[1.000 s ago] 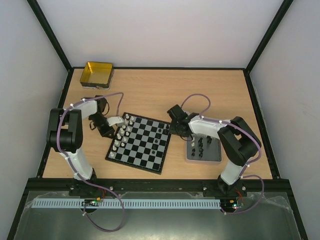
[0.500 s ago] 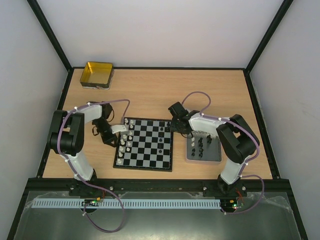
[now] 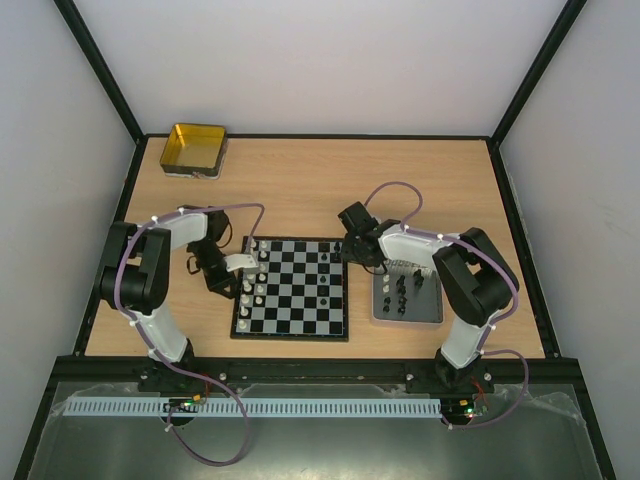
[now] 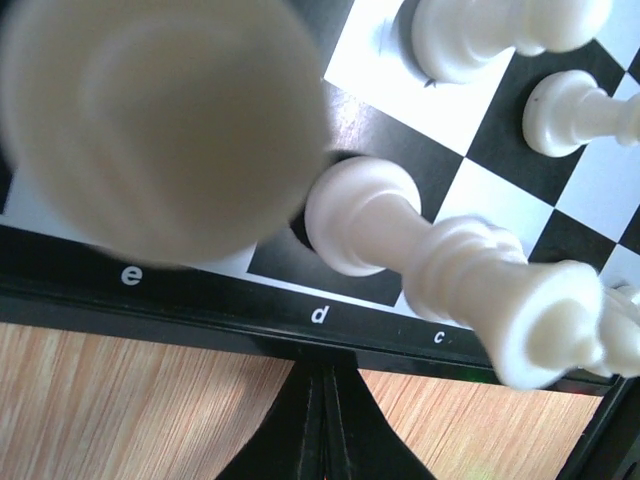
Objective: Set up the chess pieces on the board
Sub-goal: Move the chessboard to the center of the board.
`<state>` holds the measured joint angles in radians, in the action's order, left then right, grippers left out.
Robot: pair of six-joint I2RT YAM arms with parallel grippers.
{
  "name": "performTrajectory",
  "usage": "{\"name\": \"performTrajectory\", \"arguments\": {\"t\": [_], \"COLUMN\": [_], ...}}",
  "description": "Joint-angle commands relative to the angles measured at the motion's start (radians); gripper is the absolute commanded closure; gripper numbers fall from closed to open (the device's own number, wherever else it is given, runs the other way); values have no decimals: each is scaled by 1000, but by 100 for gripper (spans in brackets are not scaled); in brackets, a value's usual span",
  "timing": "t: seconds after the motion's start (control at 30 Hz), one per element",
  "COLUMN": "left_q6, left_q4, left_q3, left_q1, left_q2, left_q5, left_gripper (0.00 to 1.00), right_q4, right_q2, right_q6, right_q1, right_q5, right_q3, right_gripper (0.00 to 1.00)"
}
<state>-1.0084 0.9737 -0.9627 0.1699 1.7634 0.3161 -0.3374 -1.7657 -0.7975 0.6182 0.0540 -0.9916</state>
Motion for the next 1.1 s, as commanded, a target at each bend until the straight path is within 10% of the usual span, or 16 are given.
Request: {"name": "performTrajectory", "arguments": {"t": [0.0, 1.07], "left_q6": [-28, 31], "left_q4": [-11, -66], "left_q3": [27, 31], "left_q1": [18, -71], "left_q2": [2, -131], "left_q5": [10, -112], "left_gripper": [98, 96], "right_q4": [-53, -157], "right_q2": [-48, 155], "right_q6": [17, 36], "right_q1": [-10, -18], "right_q5": [7, -75], "right_q3": [6, 41], "right_gripper": [73, 73]}}
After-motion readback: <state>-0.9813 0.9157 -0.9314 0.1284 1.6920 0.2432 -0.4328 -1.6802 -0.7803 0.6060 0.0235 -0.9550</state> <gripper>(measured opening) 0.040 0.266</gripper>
